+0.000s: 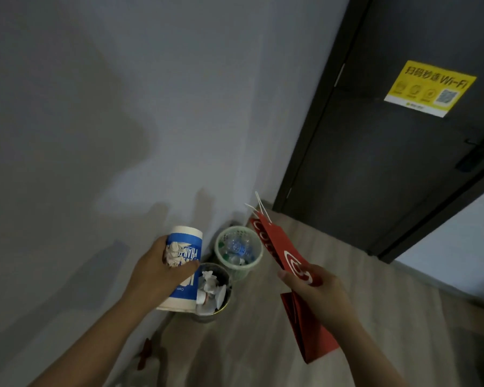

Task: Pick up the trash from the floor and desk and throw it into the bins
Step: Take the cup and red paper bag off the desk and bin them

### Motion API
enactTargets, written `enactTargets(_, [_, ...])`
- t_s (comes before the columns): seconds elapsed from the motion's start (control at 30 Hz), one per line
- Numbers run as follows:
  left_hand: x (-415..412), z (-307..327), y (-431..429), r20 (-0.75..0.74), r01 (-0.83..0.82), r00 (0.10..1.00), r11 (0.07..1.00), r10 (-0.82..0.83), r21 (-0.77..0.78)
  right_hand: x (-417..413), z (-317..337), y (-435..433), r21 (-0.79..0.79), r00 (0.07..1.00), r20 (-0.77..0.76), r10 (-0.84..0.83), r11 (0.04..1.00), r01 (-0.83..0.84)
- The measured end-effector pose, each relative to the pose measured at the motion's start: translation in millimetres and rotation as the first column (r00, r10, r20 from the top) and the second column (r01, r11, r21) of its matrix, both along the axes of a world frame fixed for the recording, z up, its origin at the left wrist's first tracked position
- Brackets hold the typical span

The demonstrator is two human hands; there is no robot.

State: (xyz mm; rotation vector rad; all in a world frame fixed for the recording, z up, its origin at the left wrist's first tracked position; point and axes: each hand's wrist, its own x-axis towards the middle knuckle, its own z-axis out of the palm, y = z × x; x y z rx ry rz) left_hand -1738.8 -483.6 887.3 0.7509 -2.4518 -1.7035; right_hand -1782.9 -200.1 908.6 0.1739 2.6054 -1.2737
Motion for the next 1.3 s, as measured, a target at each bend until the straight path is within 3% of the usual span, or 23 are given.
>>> enactTargets(0.17, [-42.0, -25.0, -12.3, 0.107, -0.02, 0.994, 1.0, 0.02, -0.003, -57.4, -39.8, -18.8, 0.1, 0.995, 0.099, 0.026, 0.994, -0.036])
enactTargets(0.4, [-101.6, -62.6, -24.2, 0.257, -0.068, 0.963, 0.996, 0.081, -0.059, -148.5, -90.3, -38.7, 0.125, 0.96, 0.24, 0.143, 0.976, -0.177])
enactTargets(0.73, [-169.3, -136.3, -4.7, 0.477, -0.219, 0.843, 0.969, 0.248, -0.118, -281.2, -178.3, -63.3, 0.174, 0.809, 0.443, 0.386, 0.848, -0.5])
enactTargets(1.03, [-200.4, -245.6, -14.7, 0.648, -0.185, 0.732, 0.977, 0.211, -0.108, -303.4, -313.5, -98.7, 0.243, 0.68, 0.603, 0.417, 0.716, -0.654])
enactTargets(1.3, [-195.7, -348.9, -32.3, 0.692, -0.136, 0.699, 0.984, 0.18, -0.119, -291.6, -439.7, -143.0, 0.254, 0.637, 0.694, 0.336, 0.713, -0.653])
